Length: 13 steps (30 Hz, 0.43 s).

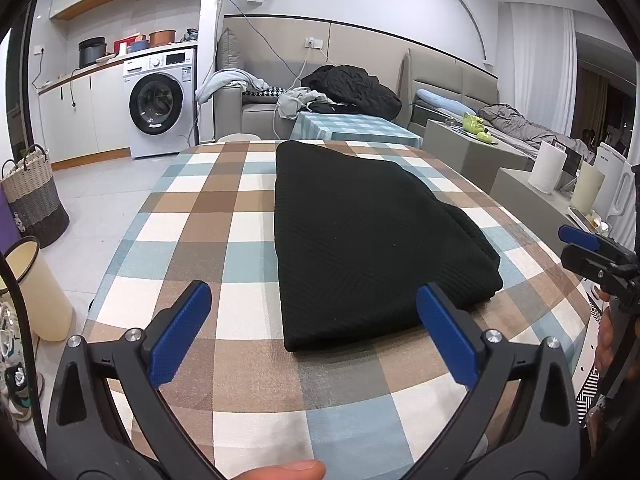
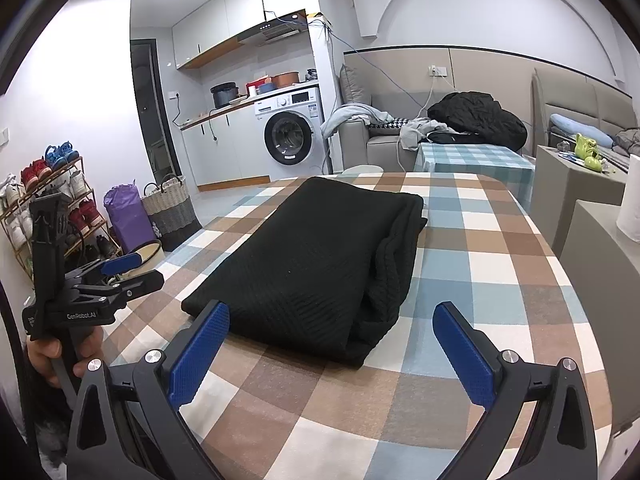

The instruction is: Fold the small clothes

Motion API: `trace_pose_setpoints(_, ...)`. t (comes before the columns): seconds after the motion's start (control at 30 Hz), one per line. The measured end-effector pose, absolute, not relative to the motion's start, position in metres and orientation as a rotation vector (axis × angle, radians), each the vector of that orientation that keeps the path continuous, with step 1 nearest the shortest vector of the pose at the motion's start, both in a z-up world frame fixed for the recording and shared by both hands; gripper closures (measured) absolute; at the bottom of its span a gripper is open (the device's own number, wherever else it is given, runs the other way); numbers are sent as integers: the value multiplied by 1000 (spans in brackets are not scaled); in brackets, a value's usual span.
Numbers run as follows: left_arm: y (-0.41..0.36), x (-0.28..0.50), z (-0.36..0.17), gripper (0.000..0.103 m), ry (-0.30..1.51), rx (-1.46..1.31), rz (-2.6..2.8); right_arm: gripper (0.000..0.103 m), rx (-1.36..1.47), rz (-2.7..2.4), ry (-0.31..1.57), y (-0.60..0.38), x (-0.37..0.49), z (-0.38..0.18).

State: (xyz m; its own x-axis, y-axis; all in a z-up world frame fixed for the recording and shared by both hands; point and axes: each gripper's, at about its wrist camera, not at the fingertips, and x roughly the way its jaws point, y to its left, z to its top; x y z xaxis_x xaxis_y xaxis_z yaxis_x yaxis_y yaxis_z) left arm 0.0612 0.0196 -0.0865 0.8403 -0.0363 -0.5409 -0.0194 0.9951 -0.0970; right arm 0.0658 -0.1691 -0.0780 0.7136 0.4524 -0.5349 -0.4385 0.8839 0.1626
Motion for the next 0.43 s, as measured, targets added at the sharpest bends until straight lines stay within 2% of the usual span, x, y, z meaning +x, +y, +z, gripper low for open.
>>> trace_pose_setpoints(0.43,21,61,-87,1,568,-97,-16,0,21,493,600,-168,66,-77)
